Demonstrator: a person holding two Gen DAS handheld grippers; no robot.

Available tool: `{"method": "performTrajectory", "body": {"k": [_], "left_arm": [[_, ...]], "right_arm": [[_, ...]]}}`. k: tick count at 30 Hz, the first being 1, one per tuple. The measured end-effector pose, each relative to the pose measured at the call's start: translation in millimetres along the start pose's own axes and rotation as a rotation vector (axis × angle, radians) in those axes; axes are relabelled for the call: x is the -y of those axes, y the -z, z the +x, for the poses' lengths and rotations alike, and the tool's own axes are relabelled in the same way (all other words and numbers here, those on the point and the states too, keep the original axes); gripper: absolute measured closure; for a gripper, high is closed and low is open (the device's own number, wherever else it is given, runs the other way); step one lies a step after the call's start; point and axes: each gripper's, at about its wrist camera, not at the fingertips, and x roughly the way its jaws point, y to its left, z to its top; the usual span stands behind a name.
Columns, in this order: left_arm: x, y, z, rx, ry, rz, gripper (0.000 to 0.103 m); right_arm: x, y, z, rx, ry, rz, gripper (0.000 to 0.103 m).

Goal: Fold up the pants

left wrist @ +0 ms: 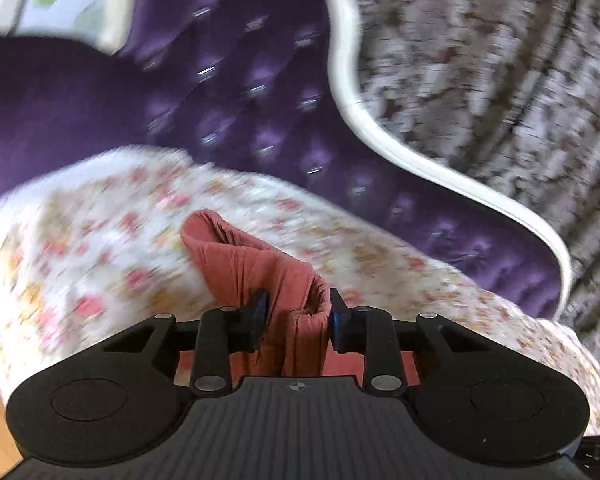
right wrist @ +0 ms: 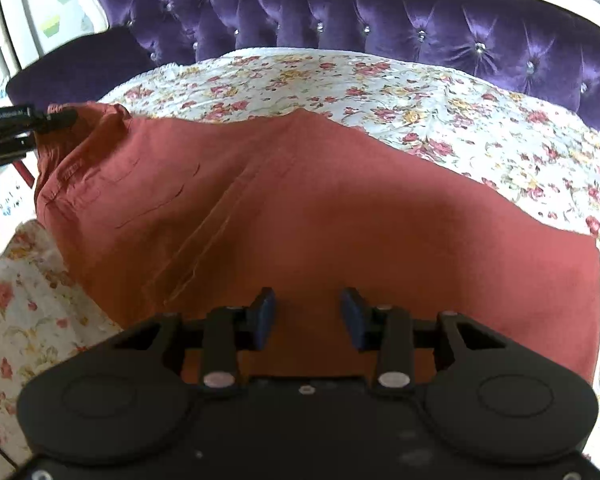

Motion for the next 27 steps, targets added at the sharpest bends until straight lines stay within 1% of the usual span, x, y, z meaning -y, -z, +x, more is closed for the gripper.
{"method": "performTrajectory", "body": {"k": [2, 3, 5, 7, 8, 10, 12, 14, 16, 17, 18, 20, 22, 24, 27], "left_arm": [[31.0, -4.2, -3.7, 0.016, 0.020, 0.049, 0.074], [46.7, -4.0, -6.5, 0.023, 0.046, 0.071, 0.074], [84.2, -1.8, -11.1, 0.037, 0.109, 0.126, 0.075], [118.9, 5.0, -13.8, 0.040, 0.194, 0.169, 0.076], [143.8, 9.8, -13.4, 0.035, 0.250, 0.203, 0.076], [184.1, 22.2, -9.9, 0.020, 0.321, 0.277, 0.075], [217.5, 39.3, -4.1, 0.001, 0.376, 0.345, 0.074], [235.6, 52.9, -1.2, -0.024, 0.411, 0.370, 0.072], [237.8, 62.4, -0.6, -0.046, 0.393, 0.373, 0.069], [234.6, 65.2, -0.4, -0.054, 0.373, 0.364, 0.064], [227.3, 67.6, -0.1, -0.063, 0.351, 0.343, 0.061], [206.7, 71.6, 1.4, -0.101, 0.287, 0.271, 0.051], [187.8, 76.7, 6.6, -0.147, 0.227, 0.217, 0.050], [168.6, 84.9, 10.0, -0.190, 0.158, 0.185, 0.050], [142.9, 93.0, 14.8, -0.261, 0.112, 0.138, 0.048]], "right_arm": [[3.4, 0.5, -2.6, 0.008, -0.009, 0.026, 0.063], [5.0, 0.9, -4.4, 0.015, -0.011, 0.038, 0.063], [8.8, 1.9, -8.2, 0.028, -0.009, 0.055, 0.063], [16.1, 3.7, -12.3, 0.041, 0.000, 0.078, 0.063], [20.3, 4.6, -13.7, 0.044, 0.005, 0.093, 0.063], [31.1, 7.9, -16.4, 0.049, 0.009, 0.129, 0.063], [42.1, 11.9, -19.3, 0.050, 0.015, 0.170, 0.063], [54.0, 14.9, -24.0, 0.054, 0.015, 0.218, 0.063], [61.1, 16.3, -29.6, 0.066, 0.016, 0.240, 0.063], [63.6, 16.0, -32.0, 0.073, 0.025, 0.240, 0.063], [66.0, 15.2, -33.9, 0.079, 0.035, 0.237, 0.063], [69.8, 12.9, -35.7, 0.088, 0.046, 0.234, 0.063], [71.5, 7.7, -36.4, 0.097, 0.052, 0.232, 0.063], [71.4, -0.7, -37.4, 0.112, 0.051, 0.221, 0.062], [65.0, -20.7, -36.1, 0.137, 0.010, 0.210, 0.062]]}}
